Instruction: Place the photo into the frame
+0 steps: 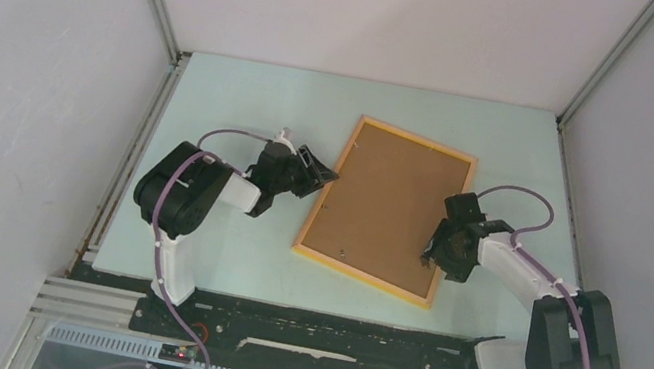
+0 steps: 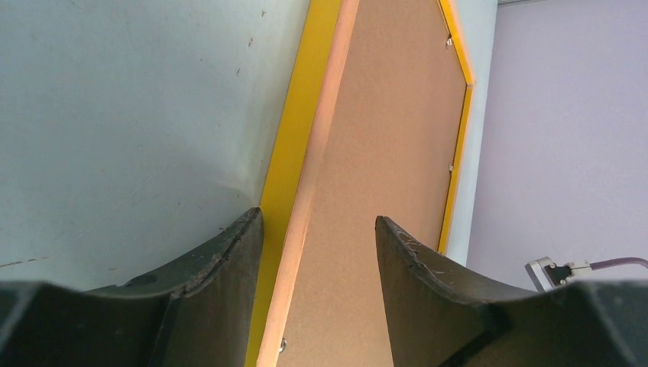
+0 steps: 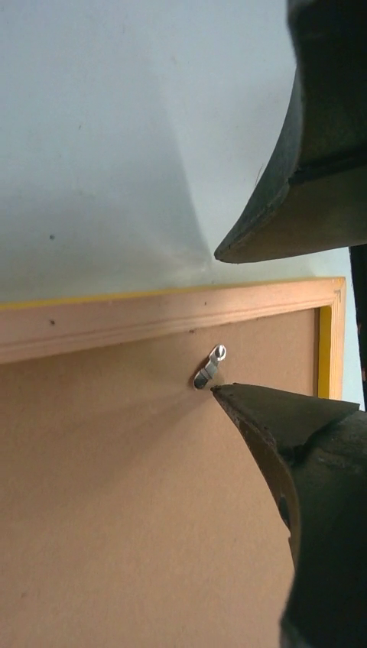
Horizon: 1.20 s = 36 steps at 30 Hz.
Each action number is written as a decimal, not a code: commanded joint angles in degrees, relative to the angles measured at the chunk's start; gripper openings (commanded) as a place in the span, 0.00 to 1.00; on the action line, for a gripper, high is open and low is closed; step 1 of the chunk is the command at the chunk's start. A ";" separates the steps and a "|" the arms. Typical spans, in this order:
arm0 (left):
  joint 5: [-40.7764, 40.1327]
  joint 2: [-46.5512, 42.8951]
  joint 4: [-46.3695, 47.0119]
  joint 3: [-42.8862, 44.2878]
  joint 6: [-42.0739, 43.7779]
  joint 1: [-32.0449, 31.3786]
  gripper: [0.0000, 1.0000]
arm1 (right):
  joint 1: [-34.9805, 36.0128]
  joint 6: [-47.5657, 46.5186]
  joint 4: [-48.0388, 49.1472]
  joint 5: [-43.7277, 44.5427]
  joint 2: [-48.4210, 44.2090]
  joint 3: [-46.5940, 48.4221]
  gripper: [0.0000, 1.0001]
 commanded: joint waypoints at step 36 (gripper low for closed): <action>2.94 -1.34 3.71 -1.44 -1.41 -0.23 0.58 | -1.65 1.24 3.14 2.36 2.33 2.22 0.05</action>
